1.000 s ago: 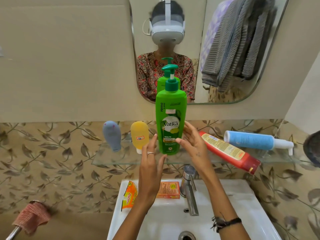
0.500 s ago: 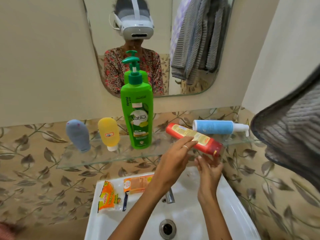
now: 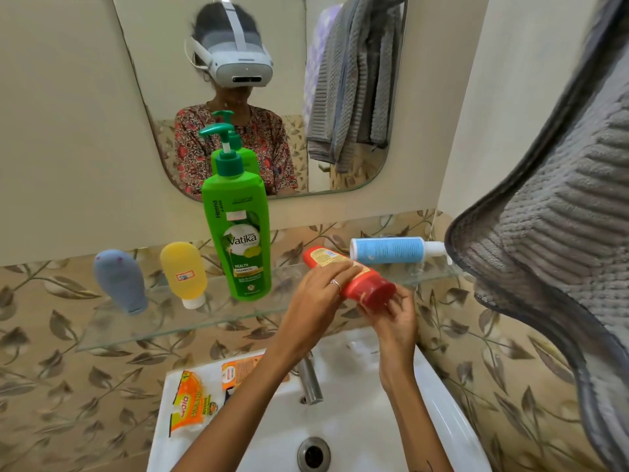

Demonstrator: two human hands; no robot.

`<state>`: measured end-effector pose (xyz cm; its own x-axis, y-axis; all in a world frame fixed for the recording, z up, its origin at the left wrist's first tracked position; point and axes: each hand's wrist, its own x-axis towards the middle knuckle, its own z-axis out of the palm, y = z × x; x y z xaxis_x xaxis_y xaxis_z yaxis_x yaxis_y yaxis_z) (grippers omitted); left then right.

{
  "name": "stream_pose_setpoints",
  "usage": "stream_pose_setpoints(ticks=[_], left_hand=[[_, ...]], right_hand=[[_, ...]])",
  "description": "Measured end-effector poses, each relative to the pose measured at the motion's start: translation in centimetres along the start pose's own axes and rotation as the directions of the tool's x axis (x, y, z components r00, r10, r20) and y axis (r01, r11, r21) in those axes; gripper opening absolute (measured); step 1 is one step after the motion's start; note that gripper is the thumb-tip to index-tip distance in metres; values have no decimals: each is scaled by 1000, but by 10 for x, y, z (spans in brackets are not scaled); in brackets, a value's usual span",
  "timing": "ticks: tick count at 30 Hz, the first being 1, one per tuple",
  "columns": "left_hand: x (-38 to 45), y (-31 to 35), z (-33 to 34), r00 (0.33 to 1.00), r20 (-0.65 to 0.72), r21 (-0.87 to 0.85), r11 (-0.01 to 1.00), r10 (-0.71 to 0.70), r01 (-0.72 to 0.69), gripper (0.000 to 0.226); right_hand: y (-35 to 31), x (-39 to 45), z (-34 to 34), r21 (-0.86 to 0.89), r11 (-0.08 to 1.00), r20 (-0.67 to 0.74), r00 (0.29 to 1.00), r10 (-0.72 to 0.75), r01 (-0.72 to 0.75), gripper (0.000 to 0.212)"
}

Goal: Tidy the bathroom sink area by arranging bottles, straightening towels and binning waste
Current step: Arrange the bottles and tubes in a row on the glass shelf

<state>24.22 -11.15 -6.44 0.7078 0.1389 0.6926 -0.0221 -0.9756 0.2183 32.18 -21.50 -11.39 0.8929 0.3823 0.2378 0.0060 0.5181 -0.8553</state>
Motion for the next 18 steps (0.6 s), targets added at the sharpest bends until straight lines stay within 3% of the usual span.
stream_pose_setpoints(ticks=[7,12,14,18], left_hand=[[10,9,-33,968,7,-375,896,-251,236,38],[23,8,-55,918,64,-697,641,-391,322,28],[25,7,-58,909,75,-740,589,-409,326,28],[22,4,-59,876,23,-746,575,-481,336,32]], right_hand=[[-49,25,29,58,996,218,973,-77,66,31],[-49,27,29,-189,982,489,870,73,24,38],[-44,25,29,-213,977,540,831,132,-17,43],[-42,28,34,-219,975,548,825,142,-22,46]])
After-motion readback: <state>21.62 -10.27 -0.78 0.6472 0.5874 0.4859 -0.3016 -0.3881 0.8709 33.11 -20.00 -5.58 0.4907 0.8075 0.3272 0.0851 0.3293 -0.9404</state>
